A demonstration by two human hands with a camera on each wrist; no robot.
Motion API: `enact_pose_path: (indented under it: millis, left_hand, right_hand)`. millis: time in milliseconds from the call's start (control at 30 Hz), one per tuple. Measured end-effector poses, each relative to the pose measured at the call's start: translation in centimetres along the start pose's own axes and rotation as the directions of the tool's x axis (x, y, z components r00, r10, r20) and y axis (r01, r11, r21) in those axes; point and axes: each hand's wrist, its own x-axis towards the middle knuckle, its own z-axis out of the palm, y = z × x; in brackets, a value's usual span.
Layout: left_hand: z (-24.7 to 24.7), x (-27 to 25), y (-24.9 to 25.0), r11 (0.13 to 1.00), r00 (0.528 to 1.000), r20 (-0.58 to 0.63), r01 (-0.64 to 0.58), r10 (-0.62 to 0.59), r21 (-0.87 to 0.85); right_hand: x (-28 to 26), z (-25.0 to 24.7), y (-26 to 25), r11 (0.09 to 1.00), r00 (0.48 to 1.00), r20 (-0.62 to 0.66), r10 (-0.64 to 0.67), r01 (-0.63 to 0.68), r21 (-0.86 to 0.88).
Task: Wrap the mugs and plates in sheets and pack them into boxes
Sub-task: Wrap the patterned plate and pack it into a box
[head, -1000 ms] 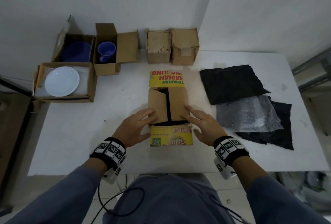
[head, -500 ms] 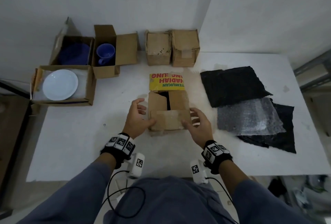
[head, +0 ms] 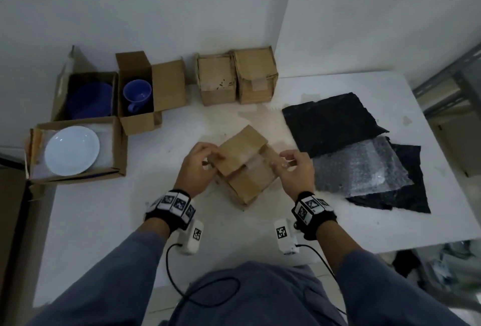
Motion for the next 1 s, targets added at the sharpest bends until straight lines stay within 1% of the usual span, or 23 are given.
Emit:
enact_pose_path:
  millis: [100, 267, 367, 433, 533, 667, 767, 833, 900, 933, 1000]
  left_hand:
    - [0.2, -1.2, 0.2, 0.998, 0.999, 0.025, -0.038, 0.037, 0.048]
    - [0.5, -2.7, 0.2, 0.993, 0.995, 0.083, -0.062, 0.054, 0.098]
    - [0.3, -3.2, 0.3, 0.986, 0.991, 0.125, -0.069, 0.05, 0.155]
    - [0.4, -3.5, 0.3, 0.981, 0.99, 0.138, -0.063, 0.037, 0.185]
    - [0.8, -3.6, 0.4, 0.983, 0.994, 0.109, -0.048, 0.029, 0.178]
    - [1.4, -3.1, 0.6, 0.979, 0.999, 0.04, -0.013, 0.005, 0.203]
    - [2.1, -1.6, 1.8, 0.952, 1.0, -0.024, 0.025, -0.018, 0.306]
    - [3.1, -0.2, 3.2, 0.917, 0.996, -0.029, 0.093, -0.089, 0.388]
    - [4.5, 0.6, 4.1, 0.898, 0.982, -0.027, 0.181, -0.185, 0.402]
    - [5.3, 0.7, 4.3, 0.889, 0.978, -0.033, 0.201, -0.206, 0.412]
    - [6.3, 0.4, 4.2, 0.862, 0.982, -0.056, 0.185, -0.181, 0.473]
  right_hand:
    - [-0.4, -0.1, -0.1, 0.997, 0.998, -0.04, -0.043, 0.04, -0.063]
    - [-0.5, 0.3, 0.1, 0.999, 0.995, -0.095, -0.03, 0.027, -0.034]
    - [-0.7, 0.6, -0.5, 0.997, 0.994, -0.094, -0.051, 0.046, -0.06]
    - [-1.1, 0.8, -0.9, 0.994, 0.991, -0.117, -0.066, 0.056, -0.091]
    - [-1.7, 1.3, -1.3, 0.993, 0.977, -0.191, -0.097, 0.082, -0.088]
    - [-1.6, 2.3, -1.1, 0.989, 0.989, -0.135, -0.058, 0.039, -0.14]
    - [-1.2, 2.7, -0.8, 0.988, 0.991, -0.125, -0.041, 0.022, -0.15]
    - [-1.0, 2.7, -0.6, 0.989, 0.992, -0.12, -0.034, 0.016, -0.149]
    - [-0.7, 2.6, -0.6, 0.987, 0.993, -0.113, -0.029, 0.01, -0.158]
    - [-0.6, 2.6, -0.5, 0.987, 0.994, -0.105, -0.024, 0.007, -0.16]
    - [-0.5, 2.6, -0.5, 0.986, 0.996, -0.089, -0.014, -0.001, -0.167]
